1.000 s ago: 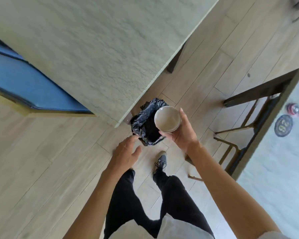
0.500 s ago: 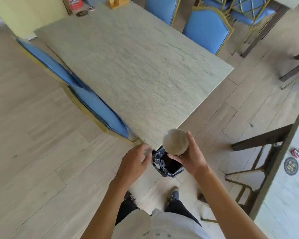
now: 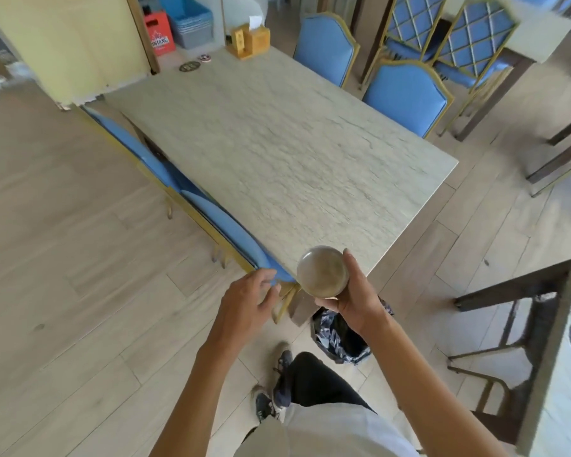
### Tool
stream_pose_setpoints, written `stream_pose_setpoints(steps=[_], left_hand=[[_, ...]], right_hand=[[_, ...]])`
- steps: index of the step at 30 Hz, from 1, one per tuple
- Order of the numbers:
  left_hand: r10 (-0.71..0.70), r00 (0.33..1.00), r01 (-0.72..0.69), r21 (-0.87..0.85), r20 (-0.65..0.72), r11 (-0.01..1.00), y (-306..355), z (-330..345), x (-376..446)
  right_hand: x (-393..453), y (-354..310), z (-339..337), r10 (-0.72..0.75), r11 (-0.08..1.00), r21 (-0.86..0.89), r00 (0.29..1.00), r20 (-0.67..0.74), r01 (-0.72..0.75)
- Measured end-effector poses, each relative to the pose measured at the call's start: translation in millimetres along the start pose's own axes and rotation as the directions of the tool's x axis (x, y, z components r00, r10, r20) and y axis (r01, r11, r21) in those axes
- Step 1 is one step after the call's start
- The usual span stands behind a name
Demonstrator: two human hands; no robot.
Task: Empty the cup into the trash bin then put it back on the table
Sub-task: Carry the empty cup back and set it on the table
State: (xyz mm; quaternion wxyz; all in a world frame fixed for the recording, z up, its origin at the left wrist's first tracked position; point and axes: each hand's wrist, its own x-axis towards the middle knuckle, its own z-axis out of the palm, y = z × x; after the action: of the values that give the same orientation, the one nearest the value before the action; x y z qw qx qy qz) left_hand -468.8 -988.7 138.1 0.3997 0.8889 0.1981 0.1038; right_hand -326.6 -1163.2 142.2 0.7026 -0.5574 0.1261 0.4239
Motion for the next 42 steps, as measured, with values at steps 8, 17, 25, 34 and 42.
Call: stream_pose_setpoints(steps=[8,17,25,34,42], left_hand=[[-0.046,0.999,0.043,-0.13,-0.014,0.991,-19.6,-34.2,79.1],[-0.257,0.958,0.287,-0.35,0.131,0.892,-37.1,-44.7,212.8],[-0.343,0.927,0.364,-0.57,0.149,0.737,-49.4,-53.1,285.3],[-0.355,0.9,0.434,-0.454,0.252,0.778,-85.4,-56.0,369.5],[-0.183,0.729,0.346,-0.124,0.66,0.93,-134.0,-56.6,468.3]], right_hand=[[53.2,-38.8,59.9,-0.09,0.982,-0.168,0.996,-0.021,0.086],[136.4,-92.7,115.6,-0.187,0.963,-0.191,0.982,0.028,0.189],[196.8,-127.0,132.9,-0.293,0.932,-0.221,0.956,0.015,0.289],[266.0,-125.0,139.7,-0.416,0.581,-0.724,0.9,0.129,0.372],[348.2,-132.9,153.2,-0.524,0.494,-0.819,0.852,-0.013,0.291]])
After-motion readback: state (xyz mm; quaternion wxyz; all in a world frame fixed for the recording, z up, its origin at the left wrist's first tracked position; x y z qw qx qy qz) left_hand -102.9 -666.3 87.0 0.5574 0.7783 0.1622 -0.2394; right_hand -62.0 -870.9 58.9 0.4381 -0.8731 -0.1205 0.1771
